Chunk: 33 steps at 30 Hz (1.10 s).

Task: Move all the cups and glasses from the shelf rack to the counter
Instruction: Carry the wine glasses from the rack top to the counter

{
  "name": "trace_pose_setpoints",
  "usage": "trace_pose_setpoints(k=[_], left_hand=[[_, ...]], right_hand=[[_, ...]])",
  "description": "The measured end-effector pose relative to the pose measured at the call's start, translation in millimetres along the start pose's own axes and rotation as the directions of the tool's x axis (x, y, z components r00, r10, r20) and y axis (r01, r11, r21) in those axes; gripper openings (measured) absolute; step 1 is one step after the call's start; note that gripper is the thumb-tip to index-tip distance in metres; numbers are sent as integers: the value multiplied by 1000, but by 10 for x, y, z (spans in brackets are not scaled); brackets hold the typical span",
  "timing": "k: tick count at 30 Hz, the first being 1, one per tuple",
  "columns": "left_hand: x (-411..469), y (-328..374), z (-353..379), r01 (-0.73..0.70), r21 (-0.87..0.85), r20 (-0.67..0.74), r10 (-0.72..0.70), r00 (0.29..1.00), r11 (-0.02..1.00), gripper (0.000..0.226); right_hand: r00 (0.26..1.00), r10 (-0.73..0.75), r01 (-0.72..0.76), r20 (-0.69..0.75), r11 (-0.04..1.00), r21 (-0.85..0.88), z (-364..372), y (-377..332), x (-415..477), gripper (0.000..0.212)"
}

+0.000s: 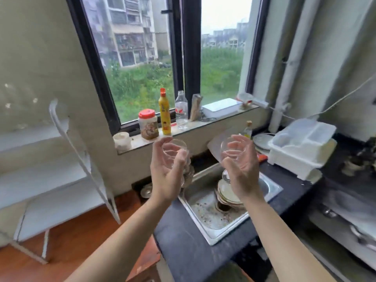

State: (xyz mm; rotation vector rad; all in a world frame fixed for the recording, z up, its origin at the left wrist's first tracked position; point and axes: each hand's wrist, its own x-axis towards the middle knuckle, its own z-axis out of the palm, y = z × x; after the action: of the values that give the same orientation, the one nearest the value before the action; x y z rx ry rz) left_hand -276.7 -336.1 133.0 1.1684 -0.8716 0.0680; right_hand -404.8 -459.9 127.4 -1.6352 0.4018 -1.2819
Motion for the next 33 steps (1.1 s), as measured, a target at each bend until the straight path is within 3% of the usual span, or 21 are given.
trace_pose_setpoints(k=[11,15,23,29,33], left_hand=[[-1126,171,2966,179,-182,366,-102,925,967,36],[-1312,155,3780,228,-184,455,-123,882,956,48],[-1593,-350,5449,284,-200,623,-102,776,938,40],[-1869,-195,7165,379,-274,778,-29,628,884,39],[-2288,194,8107,472,-309,881,62,469,826,41]], right_hand=[[955,96,-139,-280,981,-136,-3245,10,-205,47],[920,68,-145,-385,974,-176,-4047,34,-191,49],[797,86,-307,-598,910,-279,-5400,412,-92,51],[680,3,-436,-734,806,-400,-6676,257,130,54],[527,-105,-530,-843,735,-423,-7459,-10,-76,56]])
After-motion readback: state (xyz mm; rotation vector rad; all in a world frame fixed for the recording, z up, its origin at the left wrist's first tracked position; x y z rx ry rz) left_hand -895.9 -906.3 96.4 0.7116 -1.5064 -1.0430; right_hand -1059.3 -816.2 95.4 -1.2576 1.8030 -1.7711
